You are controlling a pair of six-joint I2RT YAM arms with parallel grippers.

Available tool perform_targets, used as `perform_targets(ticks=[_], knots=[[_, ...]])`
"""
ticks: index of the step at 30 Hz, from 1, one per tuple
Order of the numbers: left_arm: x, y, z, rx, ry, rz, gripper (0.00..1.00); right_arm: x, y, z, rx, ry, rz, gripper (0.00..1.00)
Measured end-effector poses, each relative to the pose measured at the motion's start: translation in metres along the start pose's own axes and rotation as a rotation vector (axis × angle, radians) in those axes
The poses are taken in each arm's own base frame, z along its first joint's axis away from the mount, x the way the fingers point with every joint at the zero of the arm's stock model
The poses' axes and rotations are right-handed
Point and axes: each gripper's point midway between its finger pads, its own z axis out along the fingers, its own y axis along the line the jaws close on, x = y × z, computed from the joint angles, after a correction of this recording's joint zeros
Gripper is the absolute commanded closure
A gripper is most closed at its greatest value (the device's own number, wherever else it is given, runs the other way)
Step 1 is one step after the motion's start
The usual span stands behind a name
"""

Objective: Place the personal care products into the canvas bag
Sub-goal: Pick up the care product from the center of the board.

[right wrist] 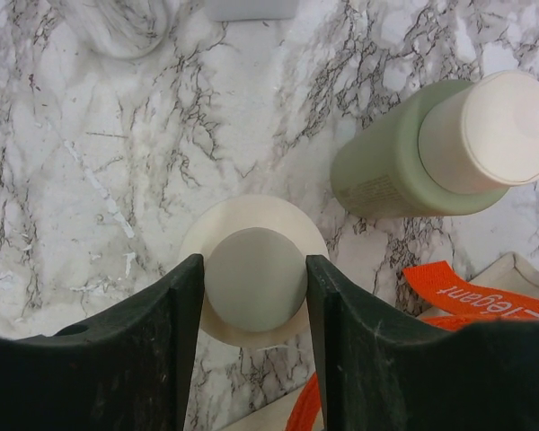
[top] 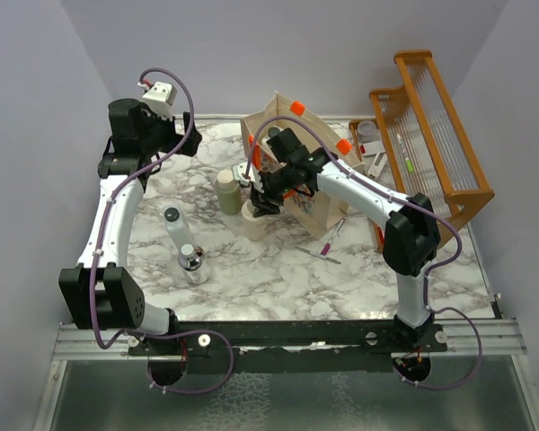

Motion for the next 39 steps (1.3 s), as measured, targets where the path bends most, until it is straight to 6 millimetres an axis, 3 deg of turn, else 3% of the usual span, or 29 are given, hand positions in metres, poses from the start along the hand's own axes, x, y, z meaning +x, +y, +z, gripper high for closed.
perform_targets(ticks=[8, 14, 27, 39], knots=[[0.004, -0.002, -0.002, 0.006, 0.002, -0.001, 0.01, -0.001, -0.001, 0.001, -0.008, -0.002, -0.011, 0.70], [0.003, -0.002, -0.002, 0.009, -0.001, 0.000, 0.01, -0.001, -0.002, 0.000, -0.008, -0.002, -0.009, 0.99], [0.012, -0.002, -0.001, 0.010, 0.008, -0.001, 0.02, -0.006, -0.001, -0.002, -0.001, -0.004, 0.059, 0.99], [0.012, -0.002, 0.000, 0.009, 0.005, 0.001, 0.03, -0.027, -0.006, -0.017, 0.033, -0.026, 0.115, 0.99]])
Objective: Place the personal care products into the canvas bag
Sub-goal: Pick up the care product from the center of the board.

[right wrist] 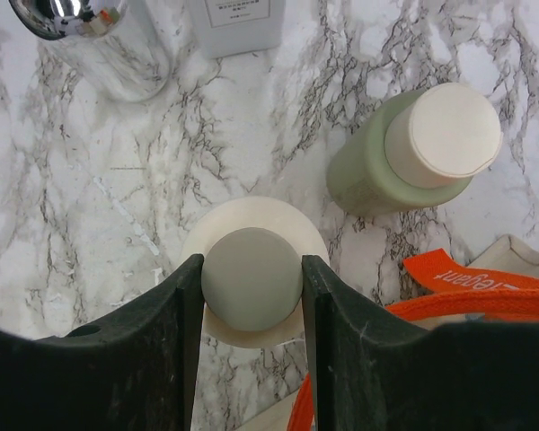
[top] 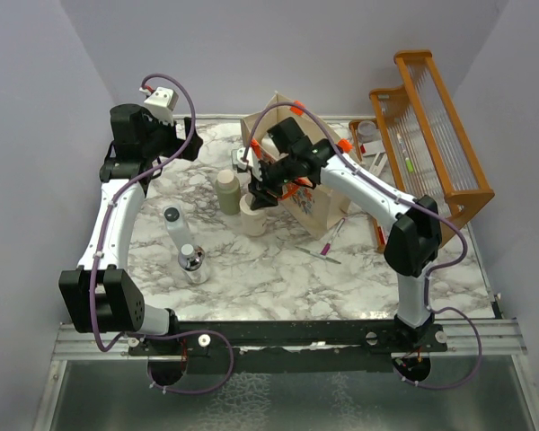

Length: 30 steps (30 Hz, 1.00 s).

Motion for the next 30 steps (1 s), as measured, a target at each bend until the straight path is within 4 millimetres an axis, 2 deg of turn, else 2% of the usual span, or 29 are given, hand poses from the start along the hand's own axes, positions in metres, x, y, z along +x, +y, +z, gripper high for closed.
perform_targets(ticks=[11, 21, 30], knots=[[0.000, 0.000, 0.000, 0.000, 0.000, 0.000, 0.04, -0.046, -0.006, -0.035, 0.084, -0.059, -0.008, 0.99], [0.000, 0.000, 0.000, 0.000, 0.000, 0.000, 0.04, -0.051, -0.006, -0.049, 0.118, -0.035, 0.024, 0.99], [0.000, -0.001, 0.000, 0.007, 0.000, -0.001, 0.04, -0.085, -0.012, -0.082, 0.207, -0.067, 0.021, 0.99]])
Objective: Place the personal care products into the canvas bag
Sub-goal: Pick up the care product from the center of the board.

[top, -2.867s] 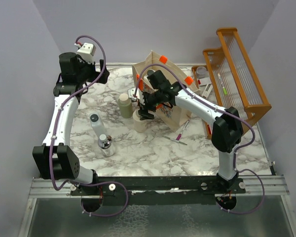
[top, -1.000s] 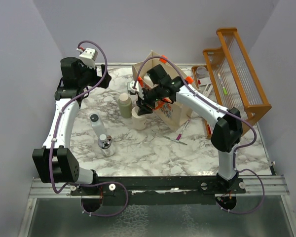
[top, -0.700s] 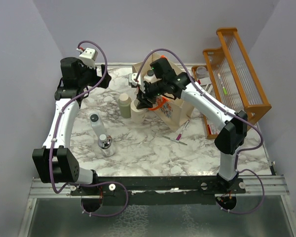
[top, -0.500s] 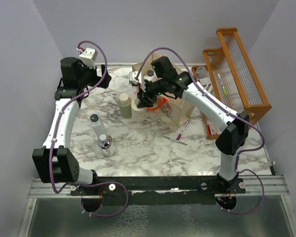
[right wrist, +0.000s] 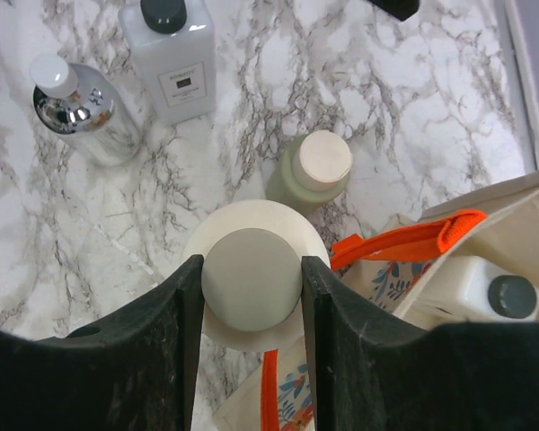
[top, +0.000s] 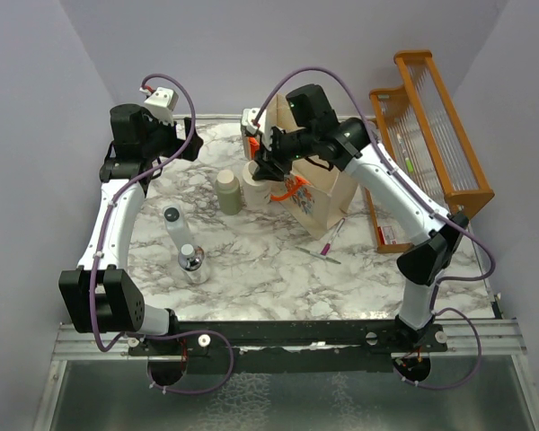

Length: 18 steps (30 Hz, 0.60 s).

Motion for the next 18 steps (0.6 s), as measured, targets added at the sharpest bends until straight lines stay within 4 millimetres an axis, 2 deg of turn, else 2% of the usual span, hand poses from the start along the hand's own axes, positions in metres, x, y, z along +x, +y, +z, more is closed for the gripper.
perform_targets(ticks=[9, 18], knots=[[0.000, -0.002, 0.000, 0.008, 0.000, -0.005, 0.05, -0.047, -0.015, -0.038, 0.123, -0.073, -0.008, 0.99], [0.000, -0.005, 0.000, 0.024, -0.001, -0.022, 0.07, -0.078, -0.033, -0.073, 0.254, -0.129, 0.003, 0.99]])
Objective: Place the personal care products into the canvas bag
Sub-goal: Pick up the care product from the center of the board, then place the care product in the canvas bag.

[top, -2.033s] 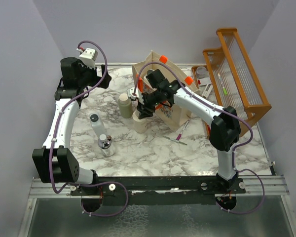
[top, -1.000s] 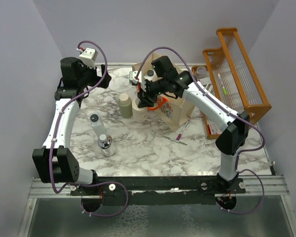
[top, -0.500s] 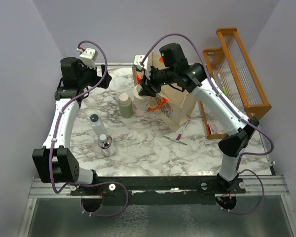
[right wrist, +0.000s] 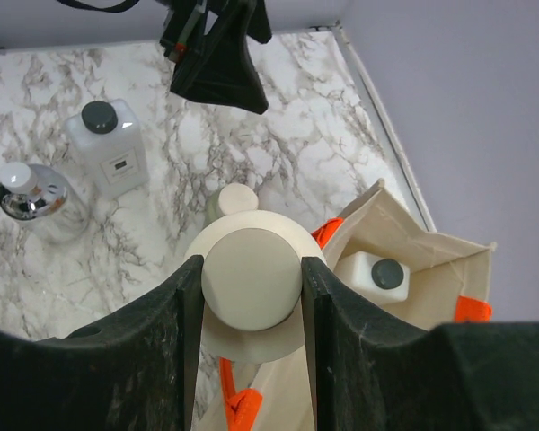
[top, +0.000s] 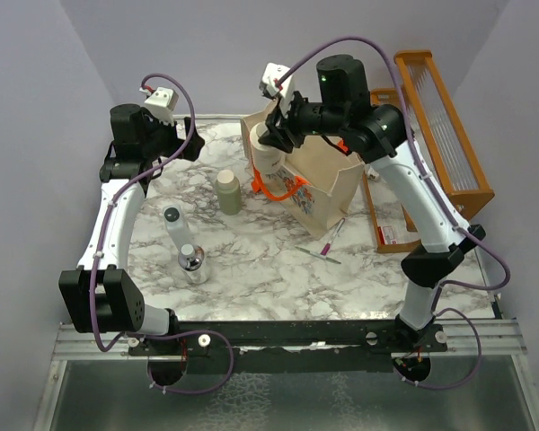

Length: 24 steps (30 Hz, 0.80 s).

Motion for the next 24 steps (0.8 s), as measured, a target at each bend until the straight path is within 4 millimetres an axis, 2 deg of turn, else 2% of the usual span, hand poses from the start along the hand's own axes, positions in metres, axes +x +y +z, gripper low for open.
perform_targets(ticks=[5, 15, 20, 24], knots=[[0.001, 0.000, 0.000, 0.002, -0.002, -0.004, 0.07, -0.007, -0.022, -0.016, 0.068, -0.021, 0.021, 0.99], [0.013, -0.013, 0.004, 0.038, 0.021, -0.004, 0.08, 0.027, -0.095, -0.053, 0.239, 0.007, 0.113, 0.99], [0.017, -0.031, 0.009, 0.087, 0.028, 0.016, 0.08, 0.043, -0.114, -0.057, 0.270, 0.018, 0.138, 0.99], [0.016, -0.066, 0.015, 0.180, 0.025, 0.055, 0.08, 0.056, -0.114, -0.045, 0.248, 0.029, 0.161, 0.99]])
